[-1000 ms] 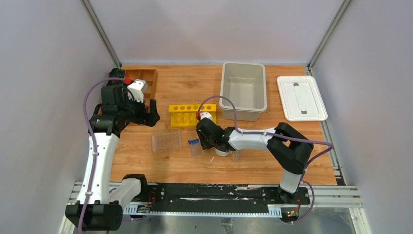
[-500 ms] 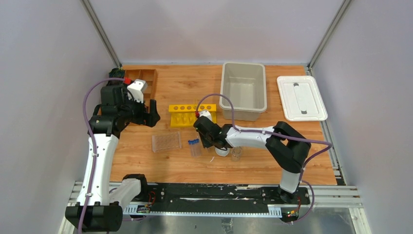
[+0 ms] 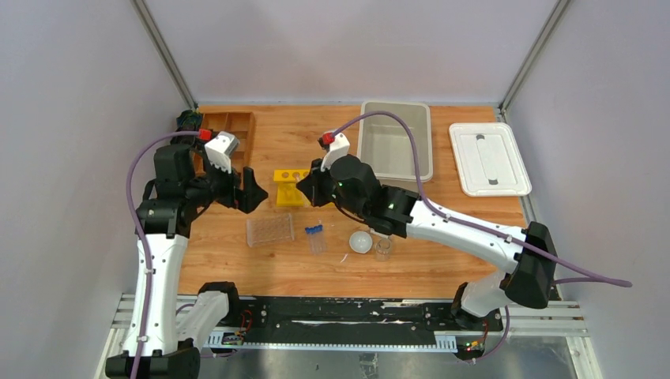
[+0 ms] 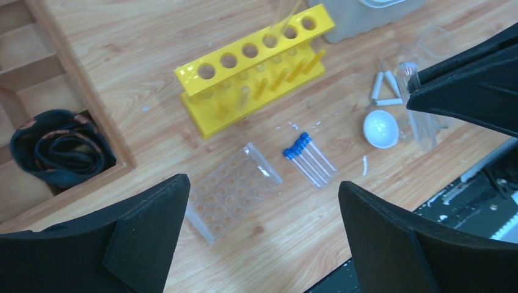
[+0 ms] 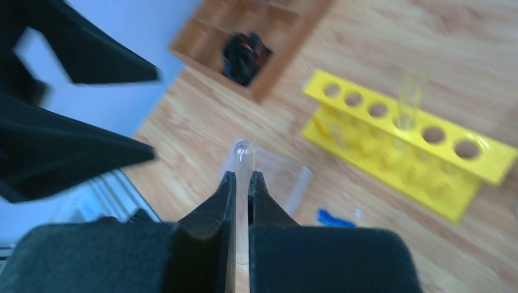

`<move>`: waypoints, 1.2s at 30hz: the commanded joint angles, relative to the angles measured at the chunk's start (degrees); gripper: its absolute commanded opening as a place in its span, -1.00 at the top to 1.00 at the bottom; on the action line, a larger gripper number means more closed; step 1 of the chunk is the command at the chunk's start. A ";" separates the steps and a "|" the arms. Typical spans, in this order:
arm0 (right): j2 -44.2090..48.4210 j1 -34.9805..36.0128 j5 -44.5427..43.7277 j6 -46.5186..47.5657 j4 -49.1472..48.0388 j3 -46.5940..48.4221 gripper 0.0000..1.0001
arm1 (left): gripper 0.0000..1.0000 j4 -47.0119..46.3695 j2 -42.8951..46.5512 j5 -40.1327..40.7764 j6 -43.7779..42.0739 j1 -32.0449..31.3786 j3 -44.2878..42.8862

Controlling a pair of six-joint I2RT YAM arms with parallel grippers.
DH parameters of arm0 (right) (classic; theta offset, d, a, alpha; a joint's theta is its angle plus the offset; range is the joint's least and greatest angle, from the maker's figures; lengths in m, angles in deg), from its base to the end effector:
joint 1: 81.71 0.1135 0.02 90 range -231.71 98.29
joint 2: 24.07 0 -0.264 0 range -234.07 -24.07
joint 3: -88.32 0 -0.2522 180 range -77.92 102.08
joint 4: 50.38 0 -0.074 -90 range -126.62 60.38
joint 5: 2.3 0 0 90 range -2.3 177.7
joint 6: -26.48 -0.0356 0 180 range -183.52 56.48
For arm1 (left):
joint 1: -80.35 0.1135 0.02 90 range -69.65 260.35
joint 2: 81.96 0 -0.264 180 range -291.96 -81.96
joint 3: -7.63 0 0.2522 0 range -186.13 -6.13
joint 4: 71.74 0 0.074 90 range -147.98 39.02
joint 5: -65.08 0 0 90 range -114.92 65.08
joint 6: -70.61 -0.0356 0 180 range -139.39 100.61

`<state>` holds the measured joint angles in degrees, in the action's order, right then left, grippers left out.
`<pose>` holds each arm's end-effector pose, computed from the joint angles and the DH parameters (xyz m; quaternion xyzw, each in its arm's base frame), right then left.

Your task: Organize the chemistry lab equipment

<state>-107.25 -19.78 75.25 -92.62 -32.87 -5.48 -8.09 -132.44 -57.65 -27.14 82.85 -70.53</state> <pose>0.1695 0.3015 0.3617 -0.1584 0.7727 0.3742 0.4877 0.1602 -0.0123 0.3733 0.1670 0.8480 -0.2111 0.4565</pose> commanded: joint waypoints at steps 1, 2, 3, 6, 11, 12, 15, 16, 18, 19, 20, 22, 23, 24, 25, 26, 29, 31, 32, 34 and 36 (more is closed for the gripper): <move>0.47 3.74 -3.69 1.60 -9.45 2.62 1.00 | -0.95 0.31 2.51 -9.06 1.05 0.27 -1.77; 0.59 4.44 -4.14 2.21 -11.91 2.45 1.00 | -0.94 0.30 2.98 -11.29 1.39 0.30 -1.78; 0.64 5.03 -4.70 3.04 -14.62 2.22 1.00 | -0.92 0.30 3.23 -13.30 1.79 0.31 -1.64; 0.30 7.16 -7.53 4.81 -20.57 1.78 1.00 | -0.83 0.30 3.49 -19.28 3.19 0.29 -1.81; -1.54 9.20 -8.85 4.45 -23.37 3.57 1.00 | -0.68 0.30 3.22 -25.68 4.49 0.26 -2.93; -1.81 9.68 -9.25 4.32 -23.81 3.75 1.00 | -0.65 0.30 3.15 -26.31 4.56 0.29 -3.13; -2.78 10.78 -9.58 4.18 -25.08 4.46 1.00 | -0.56 0.30 2.79 -27.86 4.87 0.27 -3.81; -3.04 11.10 -9.75 4.11 -25.20 4.73 1.00 | -0.53 0.30 2.68 -28.29 4.85 0.28 -3.99; -3.37 11.45 -9.83 3.62 -25.87 5.02 1.00 | -0.46 0.28 2.62 -28.83 4.94 0.31 -4.28; -3.51 11.60 -9.79 3.34 -26.39 5.13 1.00 | -0.42 0.29 2.61 -28.92 4.90 0.31 -4.36; -3.63 11.69 -9.95 3.38 -26.88 5.16 1.00 | -0.37 0.30 2.55 -28.89 4.85 0.31 -4.26; -3.93 11.81 -10.18 3.32 -27.65 5.39 1.00 | -0.28 0.32 2.45 -28.84 4.78 0.30 -4.01; -4.07 11.83 -10.27 3.24 -27.81 5.61 1.00 | -0.23 0.30 2.30 -28.84 4.81 0.28 -3.85; -4.24 11.87 -10.38 3.18 -27.93 5.80 1.00 | -0.18 0.30 2.13 -28.95 4.85 0.31 -3.70; -4.34 11.89 -10.40 3.24 -28.14 5.98 1.00 | -0.14 0.30 2.02 -29.01 4.93 0.30 -3.51; -4.40 11.90 -10.51 3.30 -28.32 6.06 1.00 | -0.10 0.30 1.98 -29.06 4.98 0.30 -3.36; -4.37 11.86 -10.68 3.52 -28.98 6.11 1.00 | -0.01 0.30 1.75 -29.14 5.10 0.31 -3.24; -4.28 11.98 -10.73 3.58 -29.50 5.81 1.00 | 0.08 0.31 1.57 -29.16 5.12 0.30 -3.20; -4.20 12.03 -10.92 3.69 -29.69 5.60 1.00 | 0.15 0.30 1.46 -29.15 5.10 0.31 -3.19; -4.06 12.14 -11.15 3.86 -30.21 5.23 1.00 | 0.30 0.30 1.33 -29.00 4.94 0.27 -3.15; -3.86 12.32 -11.40 4.17 -30.88 4.71 1.00 | 0.48 0.30 1.22 -28.89 4.79 0.31 -2.96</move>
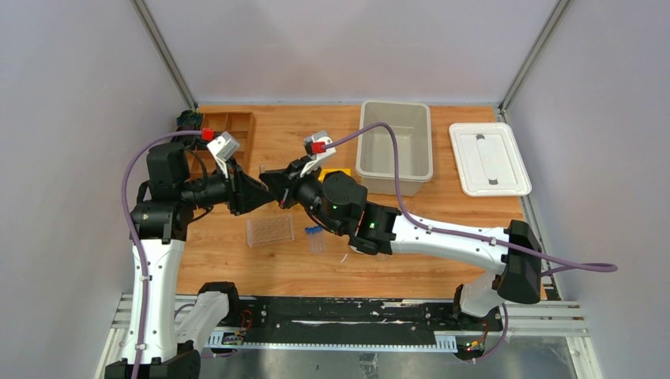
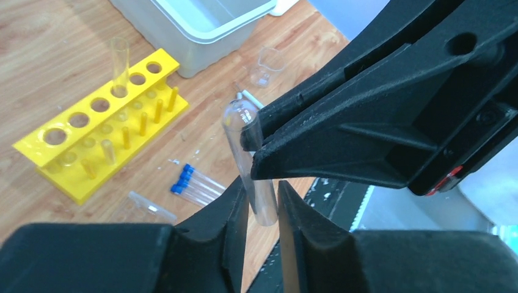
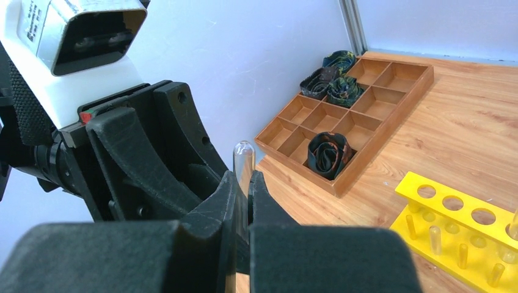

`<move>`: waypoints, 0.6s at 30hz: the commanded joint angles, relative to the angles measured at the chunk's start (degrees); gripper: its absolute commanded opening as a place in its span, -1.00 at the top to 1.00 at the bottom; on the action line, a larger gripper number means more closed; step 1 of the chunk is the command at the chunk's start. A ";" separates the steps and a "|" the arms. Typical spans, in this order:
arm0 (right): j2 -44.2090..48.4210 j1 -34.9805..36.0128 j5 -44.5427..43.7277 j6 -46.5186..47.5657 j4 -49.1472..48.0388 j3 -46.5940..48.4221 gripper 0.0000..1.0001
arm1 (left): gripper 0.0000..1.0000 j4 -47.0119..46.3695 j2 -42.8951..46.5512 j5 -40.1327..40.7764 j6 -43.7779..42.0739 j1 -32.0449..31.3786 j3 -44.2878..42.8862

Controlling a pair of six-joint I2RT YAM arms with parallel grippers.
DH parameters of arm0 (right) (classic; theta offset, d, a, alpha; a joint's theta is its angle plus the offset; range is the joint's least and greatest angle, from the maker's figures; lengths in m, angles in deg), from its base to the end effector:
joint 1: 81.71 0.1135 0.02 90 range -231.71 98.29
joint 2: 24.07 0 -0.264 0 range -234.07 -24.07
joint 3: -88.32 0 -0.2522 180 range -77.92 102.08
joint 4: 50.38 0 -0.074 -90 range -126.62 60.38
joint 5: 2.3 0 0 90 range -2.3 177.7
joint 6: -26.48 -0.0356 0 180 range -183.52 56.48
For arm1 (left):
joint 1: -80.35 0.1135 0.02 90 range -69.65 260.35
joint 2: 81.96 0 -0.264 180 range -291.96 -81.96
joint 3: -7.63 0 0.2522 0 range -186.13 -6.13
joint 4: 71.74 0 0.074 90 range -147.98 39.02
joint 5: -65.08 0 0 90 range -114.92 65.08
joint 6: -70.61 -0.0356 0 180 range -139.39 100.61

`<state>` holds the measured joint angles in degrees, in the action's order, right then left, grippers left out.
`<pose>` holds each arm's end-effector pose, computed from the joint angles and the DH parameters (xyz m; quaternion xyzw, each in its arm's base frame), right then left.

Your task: Organize the chemistry lab equipment

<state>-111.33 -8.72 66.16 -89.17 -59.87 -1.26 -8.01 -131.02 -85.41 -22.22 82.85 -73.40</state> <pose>0.1189 0.3440 0.4146 -0.1128 0.6208 0.5055 0.5885 0.1400 -0.0249 0.3983 0.2473 0.7540 -0.4200 0.4404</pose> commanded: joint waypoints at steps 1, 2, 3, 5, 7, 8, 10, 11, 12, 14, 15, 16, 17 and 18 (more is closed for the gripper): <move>0.31 1.34 -2.42 0.74 -4.16 0.28 1.00 | 0.57 0.21 -0.22 -0.94 -0.30 0.29 0.06; 0.40 1.32 -2.47 0.96 -4.31 0.18 1.00 | 0.65 0.21 -0.19 -0.67 -0.45 0.31 0.16; 0.57 1.36 -2.60 1.30 -4.26 0.09 0.92 | 0.72 0.21 -0.24 -0.36 -0.47 0.29 0.27; 0.84 1.33 -3.60 1.60 -3.48 0.25 0.58 | 0.80 0.21 -0.14 -0.01 -0.83 0.31 0.42; 0.95 1.23 -5.22 1.61 1.93 1.88 0.24 | 0.84 0.21 0.14 0.42 -1.30 0.31 0.41; 0.87 1.01 -5.85 1.39 5.57 3.23 0.11 | 0.85 0.13 0.32 0.53 -1.63 0.24 0.34; 0.58 0.13 -6.07 -0.08 13.02 6.27 -0.06 | 0.86 0.12 0.74 1.00 -2.58 0.28 0.38; 0.34 -0.48 -5.37 -0.76 16.63 8.11 -0.10 | 0.87 0.12 1.08 1.16 -3.28 0.31 0.38; 0.08 -1.01 -4.27 -1.11 19.79 9.82 -0.11 | 0.88 0.12 1.44 1.32 -4.05 0.31 0.46; -0.72 -1.94 -1.28 -1.36 26.30 13.54 -0.14 | 0.89 0.12 1.97 1.44 -5.39 0.27 0.66; -1.10 -2.33 0.49 -1.22 28.72 15.92 -0.15 | 0.90 0.17 2.23 1.43 -6.26 0.29 0.83; -1.67 -2.75 2.70 -0.82 30.63 17.61 -0.16 | 0.90 0.14 2.44 1.47 -6.89 0.31 1.12; -2.31 -3.04 4.57 -0.51 32.52 19.44 -0.16 | 0.90 0.12 2.71 1.57 -7.46 0.31 1.47; -3.09 -3.26 6.16 -0.22 34.37 21.08 -0.17 | 0.90 0.12 2.80 1.74 -7.90 0.27 1.70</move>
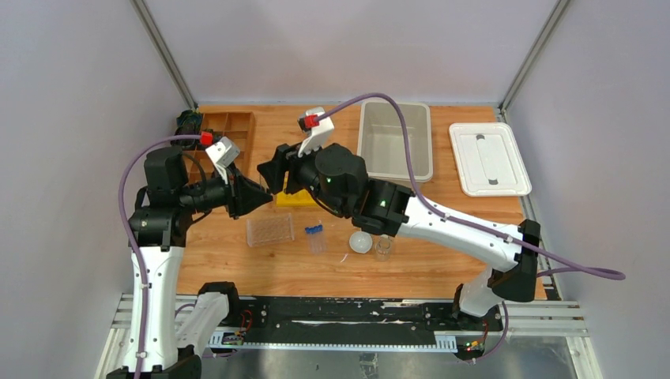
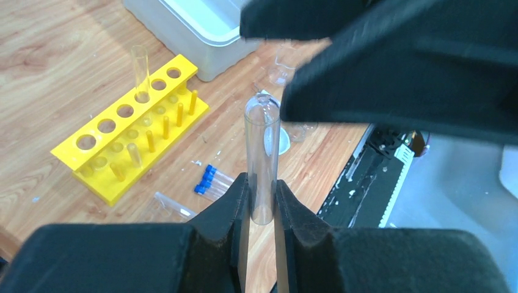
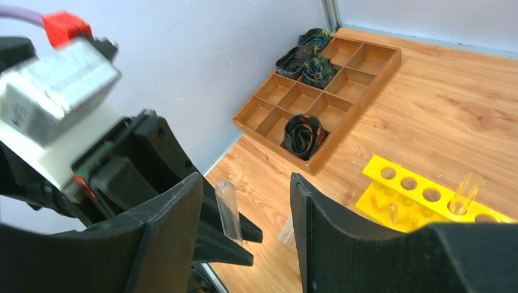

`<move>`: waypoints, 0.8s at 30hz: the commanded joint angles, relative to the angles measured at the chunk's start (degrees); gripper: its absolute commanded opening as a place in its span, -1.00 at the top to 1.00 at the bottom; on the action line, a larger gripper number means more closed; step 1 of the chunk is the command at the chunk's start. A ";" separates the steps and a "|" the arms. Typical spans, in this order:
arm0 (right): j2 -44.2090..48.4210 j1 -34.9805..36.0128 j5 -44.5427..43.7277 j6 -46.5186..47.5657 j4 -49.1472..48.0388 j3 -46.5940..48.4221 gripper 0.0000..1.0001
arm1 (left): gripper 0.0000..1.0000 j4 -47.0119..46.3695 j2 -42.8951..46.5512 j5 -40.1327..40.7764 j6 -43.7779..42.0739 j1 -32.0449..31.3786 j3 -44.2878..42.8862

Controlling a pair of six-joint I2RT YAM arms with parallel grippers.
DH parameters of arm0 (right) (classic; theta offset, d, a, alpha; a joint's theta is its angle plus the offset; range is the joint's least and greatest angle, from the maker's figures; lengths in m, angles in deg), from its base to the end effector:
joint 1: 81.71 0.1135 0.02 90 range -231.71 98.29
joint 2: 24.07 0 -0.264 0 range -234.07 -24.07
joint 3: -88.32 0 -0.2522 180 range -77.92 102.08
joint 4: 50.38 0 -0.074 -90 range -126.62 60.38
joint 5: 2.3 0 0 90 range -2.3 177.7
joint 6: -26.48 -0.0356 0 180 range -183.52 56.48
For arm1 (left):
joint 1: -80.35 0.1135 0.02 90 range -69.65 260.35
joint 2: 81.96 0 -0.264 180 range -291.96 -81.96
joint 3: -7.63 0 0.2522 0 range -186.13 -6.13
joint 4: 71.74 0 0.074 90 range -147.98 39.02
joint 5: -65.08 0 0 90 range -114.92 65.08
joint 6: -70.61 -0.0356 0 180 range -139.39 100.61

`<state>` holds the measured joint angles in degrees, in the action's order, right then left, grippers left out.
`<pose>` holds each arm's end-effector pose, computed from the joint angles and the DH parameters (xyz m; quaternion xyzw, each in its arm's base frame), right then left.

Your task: Organize the chemistry lab equipment

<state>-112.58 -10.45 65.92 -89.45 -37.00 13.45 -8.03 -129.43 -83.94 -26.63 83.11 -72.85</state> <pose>0.1287 0.3383 0.4556 -0.1332 0.6753 0.4495 0.5694 0.1337 -0.0241 0.3983 0.2731 0.7462 -0.3889 0.4662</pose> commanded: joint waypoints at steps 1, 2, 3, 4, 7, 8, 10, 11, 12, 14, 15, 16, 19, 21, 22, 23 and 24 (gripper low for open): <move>-2.63 -1.64 7.74 0.36 13.01 8.12 -0.17 | 0.91 0.15 1.31 0.23 -3.78 0.00 1.37; -3.30 -1.79 8.82 0.75 14.33 9.48 -0.17 | 0.91 0.14 1.38 0.09 -4.04 0.02 1.55; -4.06 -1.76 9.60 0.92 15.46 10.71 -0.17 | 0.91 0.14 1.44 -0.03 -4.35 0.01 1.83; -4.68 -1.75 10.12 0.97 16.28 11.61 -0.17 | 0.92 0.14 1.55 0.10 -4.68 0.04 1.98; -5.72 -1.78 10.84 0.86 17.40 12.87 -0.17 | 0.94 0.15 1.96 0.24 -5.26 -0.02 2.12; -5.94 -1.79 11.09 0.87 17.43 12.99 -0.17 | 0.95 0.15 2.26 0.28 -5.45 -0.03 2.23; -6.41 -1.74 11.54 0.81 17.47 13.57 -0.15 | 0.96 0.06 2.90 0.43 -5.94 -0.08 2.40; -6.68 -1.74 11.70 0.78 17.59 13.98 -0.14 | 0.98 0.08 3.09 0.53 -6.17 -0.12 2.51; -6.97 -1.74 11.82 0.94 17.71 14.43 -0.12 | 1.00 0.06 3.23 0.61 -6.41 -0.13 2.55; -7.73 -1.82 11.76 1.12 18.31 15.77 -0.08 | 1.00 0.06 3.63 0.58 -6.71 -0.13 2.67; -8.07 -1.90 11.62 1.22 18.65 16.27 -0.06 | 1.00 0.06 3.75 0.60 -6.86 -0.12 2.79; -8.39 -1.96 11.59 1.33 18.86 16.67 -0.04 | 1.00 0.08 3.86 0.60 -6.99 -0.10 2.82; -8.86 -2.11 11.88 1.23 19.15 17.09 0.12 | 1.00 0.06 4.36 0.84 -7.55 -0.10 3.33; -8.96 -2.18 12.27 1.14 19.34 17.01 0.26 | 1.00 0.13 4.56 1.59 -7.94 -0.12 3.46; -8.96 -2.23 12.35 1.09 19.54 16.92 0.36 | 1.00 0.14 4.53 1.91 -8.02 -0.13 3.40; -8.97 -2.26 12.37 1.03 19.76 16.83 0.44 | 1.00 0.14 4.54 2.18 -8.11 -0.10 3.44; -8.90 -2.34 12.41 1.01 19.90 16.75 0.51 | 1.00 0.14 4.60 2.32 -8.13 -0.04 3.46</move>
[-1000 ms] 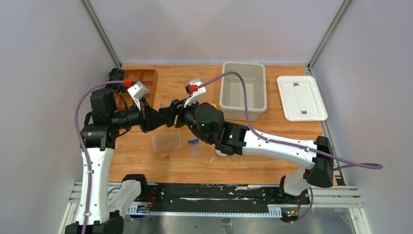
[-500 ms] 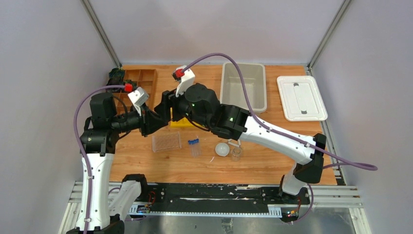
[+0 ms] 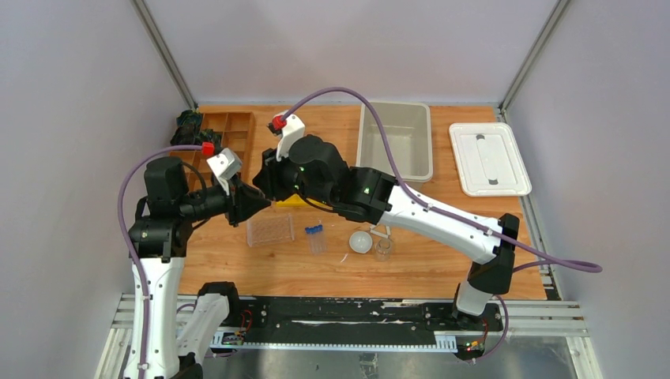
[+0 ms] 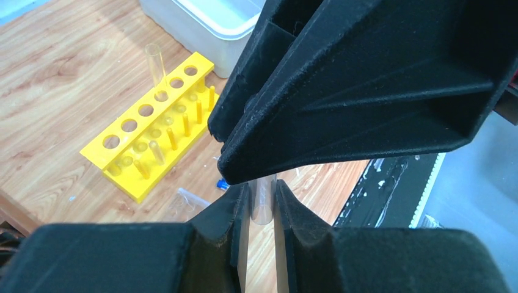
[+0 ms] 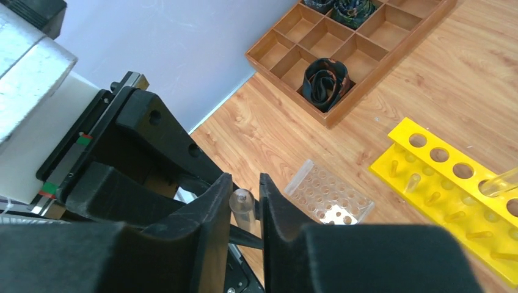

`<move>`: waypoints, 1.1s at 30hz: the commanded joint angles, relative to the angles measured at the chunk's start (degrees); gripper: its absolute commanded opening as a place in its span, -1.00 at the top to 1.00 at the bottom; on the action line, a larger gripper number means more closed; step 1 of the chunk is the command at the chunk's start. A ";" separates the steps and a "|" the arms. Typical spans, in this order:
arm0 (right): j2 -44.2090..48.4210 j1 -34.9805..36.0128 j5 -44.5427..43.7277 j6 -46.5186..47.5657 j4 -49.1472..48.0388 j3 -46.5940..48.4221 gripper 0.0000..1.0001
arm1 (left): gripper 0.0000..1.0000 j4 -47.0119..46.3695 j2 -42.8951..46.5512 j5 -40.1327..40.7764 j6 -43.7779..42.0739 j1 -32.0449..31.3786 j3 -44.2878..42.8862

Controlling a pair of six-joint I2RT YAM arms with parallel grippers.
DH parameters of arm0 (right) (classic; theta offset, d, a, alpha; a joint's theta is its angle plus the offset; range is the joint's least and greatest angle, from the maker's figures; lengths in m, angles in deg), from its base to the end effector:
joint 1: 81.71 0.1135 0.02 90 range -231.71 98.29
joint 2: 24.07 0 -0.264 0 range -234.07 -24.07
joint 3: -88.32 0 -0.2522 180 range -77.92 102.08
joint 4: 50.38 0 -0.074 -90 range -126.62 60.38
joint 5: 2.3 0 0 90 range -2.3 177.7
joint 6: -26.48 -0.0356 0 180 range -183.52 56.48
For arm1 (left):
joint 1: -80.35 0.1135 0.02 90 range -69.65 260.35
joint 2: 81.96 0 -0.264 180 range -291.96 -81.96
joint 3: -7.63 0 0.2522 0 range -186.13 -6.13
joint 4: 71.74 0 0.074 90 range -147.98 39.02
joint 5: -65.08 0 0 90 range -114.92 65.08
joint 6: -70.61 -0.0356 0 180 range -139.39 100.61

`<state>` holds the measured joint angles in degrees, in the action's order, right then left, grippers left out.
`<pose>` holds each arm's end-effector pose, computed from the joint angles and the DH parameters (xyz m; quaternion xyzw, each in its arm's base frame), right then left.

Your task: Organize the chemistry lab equipment

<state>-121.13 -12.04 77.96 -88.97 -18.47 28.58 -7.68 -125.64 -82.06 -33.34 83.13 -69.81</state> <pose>0.1419 0.3656 0.4583 -0.2333 0.7212 0.4355 0.4855 0.1206 -0.0241 0.3889 0.3110 0.7349 -0.3468 0.4928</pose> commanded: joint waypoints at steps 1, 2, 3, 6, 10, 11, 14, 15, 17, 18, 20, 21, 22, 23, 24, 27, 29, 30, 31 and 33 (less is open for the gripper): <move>-0.33 -0.96 0.48 0.44 1.55 1.54 0.57 | 1.00 -0.21 0.87 0.44 -1.57 -0.14 0.50; -0.25 -1.06 0.53 0.36 1.60 1.46 0.67 | 0.98 -0.21 1.00 0.43 -1.66 -0.15 0.50; -0.09 -1.15 0.54 0.35 1.62 1.29 0.77 | 0.94 -0.21 1.00 0.56 -1.69 -0.11 0.48; 0.96 -1.83 0.38 0.50 1.87 0.47 1.00 | 0.29 -0.21 0.89 1.57 -1.25 -0.13 0.37; 5.11 -3.95 -1.87 2.30 2.11 -4.37 1.00 | -0.98 -0.18 0.66 6.14 -0.21 -0.15 0.11; 6.53 -4.53 -2.89 3.19 1.96 -6.45 1.00 | -1.00 -0.19 0.44 7.88 0.00 -0.08 0.13; 11.25 -7.06 -6.67 6.16 0.14 -15.28 1.00 | -1.00 -0.16 -0.24 12.66 0.45 -0.04 0.20; 13.08 -8.09 -7.79 7.12 -1.34 -18.52 1.00 | -1.00 -0.13 -0.59 14.29 0.54 -0.11 0.23; 16.31 -10.30 -9.03 8.94 -5.31 -24.92 1.00 | -1.00 -0.12 -1.36 17.24 1.20 -0.02 0.31; 17.66 -11.57 -8.98 9.49 -7.19 -27.87 1.00 | -1.00 -0.12 -1.83 18.52 1.58 -0.06 0.44; 19.11 -14.05 -8.62 9.86 -9.92 -31.98 1.00 | -1.00 -0.12 -2.60 20.39 1.78 -0.01 0.64; 19.13 -15.15 -9.00 10.43 -10.99 -33.24 1.00 | -1.00 -0.07 -2.95 21.16 1.86 -0.07 0.70; 18.87 -15.85 -9.60 10.95 -11.37 -33.96 1.00 | -1.00 -0.11 -3.26 21.72 1.97 0.00 0.81; 18.21 -16.47 -9.79 11.65 -11.61 -34.47 1.00 | -1.00 -0.11 -3.56 22.27 2.02 -0.01 0.91; 17.38 -16.98 -9.78 12.24 -11.90 -34.66 1.00 | -1.00 -0.16 -3.80 22.79 2.00 0.02 1.00; 14.24 -17.42 -11.03 14.80 -15.45 -36.03 1.00 | -1.00 -0.65 -4.51 24.26 2.41 0.02 1.27; 12.63 -17.45 -11.33 16.70 -22.34 -39.04 1.00 | -1.00 -1.03 -4.93 24.77 2.75 0.00 1.44; 11.95 -17.54 -10.65 17.83 -26.63 -40.93 1.00 | -1.00 -1.08 -5.14 24.87 2.85 -0.03 1.54; 11.21 -17.56 -9.78 18.85 -30.89 -42.93 1.00 | -1.00 -1.08 -5.27 24.95 2.88 -0.01 1.66; 9.69 -17.51 -8.42 20.03 -37.44 -45.46 1.00 | -1.00 -1.08 -5.42 25.27 2.60 -0.04 1.85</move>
<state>-108.78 -29.00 68.74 -73.82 -40.20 -12.25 -7.72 -130.85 -58.50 -31.14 83.11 -68.35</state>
